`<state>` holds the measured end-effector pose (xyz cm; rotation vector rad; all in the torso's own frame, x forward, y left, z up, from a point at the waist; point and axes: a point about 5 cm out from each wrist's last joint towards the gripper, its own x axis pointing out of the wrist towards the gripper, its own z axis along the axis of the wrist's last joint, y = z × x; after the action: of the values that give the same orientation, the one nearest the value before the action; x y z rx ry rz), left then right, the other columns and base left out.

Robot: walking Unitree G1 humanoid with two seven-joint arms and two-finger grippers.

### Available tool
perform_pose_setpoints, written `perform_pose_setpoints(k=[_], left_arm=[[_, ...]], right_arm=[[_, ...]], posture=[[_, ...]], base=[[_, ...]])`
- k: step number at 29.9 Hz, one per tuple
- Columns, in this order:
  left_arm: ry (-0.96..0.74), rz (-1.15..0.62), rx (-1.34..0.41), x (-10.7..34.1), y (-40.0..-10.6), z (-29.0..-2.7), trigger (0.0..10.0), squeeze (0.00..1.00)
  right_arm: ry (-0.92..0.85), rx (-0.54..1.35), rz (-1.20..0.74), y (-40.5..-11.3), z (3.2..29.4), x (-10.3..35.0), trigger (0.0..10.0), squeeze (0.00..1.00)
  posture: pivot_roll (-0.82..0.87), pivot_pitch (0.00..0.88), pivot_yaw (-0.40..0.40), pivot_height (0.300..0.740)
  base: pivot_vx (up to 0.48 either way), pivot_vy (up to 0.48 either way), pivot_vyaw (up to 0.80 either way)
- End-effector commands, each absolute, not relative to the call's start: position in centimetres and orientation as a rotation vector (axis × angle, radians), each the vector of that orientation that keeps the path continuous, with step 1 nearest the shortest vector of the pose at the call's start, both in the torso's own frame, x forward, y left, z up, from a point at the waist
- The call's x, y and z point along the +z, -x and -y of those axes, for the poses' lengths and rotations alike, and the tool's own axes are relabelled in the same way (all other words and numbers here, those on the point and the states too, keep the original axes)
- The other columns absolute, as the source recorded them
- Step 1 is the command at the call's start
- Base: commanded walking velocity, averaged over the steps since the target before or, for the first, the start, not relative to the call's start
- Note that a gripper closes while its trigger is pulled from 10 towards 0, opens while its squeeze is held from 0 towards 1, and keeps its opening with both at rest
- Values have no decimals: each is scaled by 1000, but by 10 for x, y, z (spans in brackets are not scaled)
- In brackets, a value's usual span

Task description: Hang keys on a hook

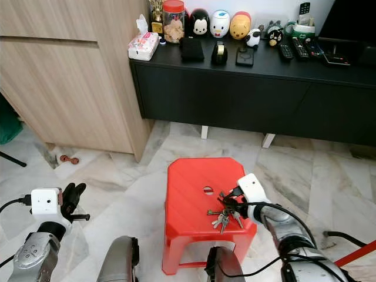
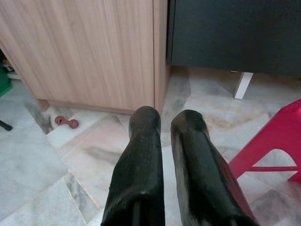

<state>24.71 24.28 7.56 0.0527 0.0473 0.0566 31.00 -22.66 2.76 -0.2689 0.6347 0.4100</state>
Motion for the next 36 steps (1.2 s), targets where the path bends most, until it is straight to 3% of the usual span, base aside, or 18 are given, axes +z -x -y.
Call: perform_pose_setpoints(k=[1,15,32,33,35,36], left_arm=[[-53,-42,48,80,-249,-243,10000,0],[-72,-45,36,81,-250,-244,10000,0],[-70,-55,34,80,-250,-244,10000,0],[-69,-55,34,80,-250,-243,10000,0],[-68,-55,34,80,-250,-243,10000,0],[-68,-55,35,80,-250,-243,10000,0]], right_arm=[[288,430,-663,-309,231,28,10000,0],[242,599,-697,-300,228,25,10000,0],[324,591,-775,-291,225,11,10000,0],[326,588,-770,-291,225,12,5608,0],[328,586,-767,-292,226,12,5608,0],[324,579,-762,-293,226,13,2078,0]], posture=[[249,96,-36,598],[258,87,-26,598],[259,105,-22,598],[259,105,-23,598],[259,105,-23,598],[258,105,-24,598]], base=[[0,0,0],[0,0,0],[0,0,0],[0,0,0],[0,0,0],[0,0,0]])
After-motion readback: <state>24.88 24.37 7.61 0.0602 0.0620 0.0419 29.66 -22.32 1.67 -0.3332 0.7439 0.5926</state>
